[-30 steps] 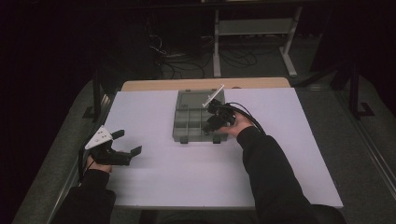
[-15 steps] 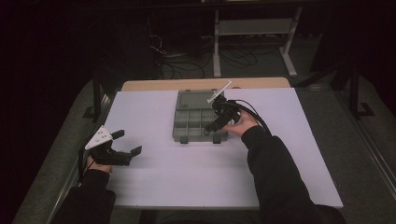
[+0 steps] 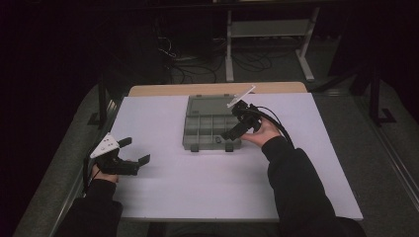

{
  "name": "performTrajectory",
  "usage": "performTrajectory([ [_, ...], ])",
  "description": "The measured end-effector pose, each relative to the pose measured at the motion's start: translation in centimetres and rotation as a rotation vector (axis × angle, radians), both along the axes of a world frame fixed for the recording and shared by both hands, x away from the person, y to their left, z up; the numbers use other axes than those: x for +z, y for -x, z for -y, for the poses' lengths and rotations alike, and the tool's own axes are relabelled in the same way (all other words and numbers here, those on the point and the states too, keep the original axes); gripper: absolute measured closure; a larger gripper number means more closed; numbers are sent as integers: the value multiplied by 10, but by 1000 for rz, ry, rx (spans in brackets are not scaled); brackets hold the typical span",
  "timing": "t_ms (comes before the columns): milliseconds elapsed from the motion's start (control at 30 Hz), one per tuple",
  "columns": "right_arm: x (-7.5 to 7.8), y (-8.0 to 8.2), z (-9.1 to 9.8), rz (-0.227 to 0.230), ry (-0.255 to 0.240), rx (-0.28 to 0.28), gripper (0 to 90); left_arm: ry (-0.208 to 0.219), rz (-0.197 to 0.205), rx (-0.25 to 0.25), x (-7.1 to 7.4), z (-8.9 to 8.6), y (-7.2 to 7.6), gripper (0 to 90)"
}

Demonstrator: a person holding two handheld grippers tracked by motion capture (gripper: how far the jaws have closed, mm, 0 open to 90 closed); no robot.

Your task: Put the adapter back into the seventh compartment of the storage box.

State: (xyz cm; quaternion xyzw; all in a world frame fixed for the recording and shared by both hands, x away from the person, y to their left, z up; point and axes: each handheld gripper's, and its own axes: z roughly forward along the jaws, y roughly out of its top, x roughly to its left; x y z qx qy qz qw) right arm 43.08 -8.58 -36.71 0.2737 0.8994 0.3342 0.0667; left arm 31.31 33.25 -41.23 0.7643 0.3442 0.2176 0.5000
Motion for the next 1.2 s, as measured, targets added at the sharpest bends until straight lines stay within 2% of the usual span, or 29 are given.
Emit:
performTrajectory([
  [567, -2, 21, 25, 20, -33, -37, 0, -4, 0, 1, 0, 0, 0, 0],
  [1000, -7, 37, 52, 31, -66, -68, 0, -8, -1, -1, 0, 0, 0, 0],
  [1200, -12, 49, 72, 28, -92, -100, 0, -8, -1, 0, 0, 1, 0, 0],
])
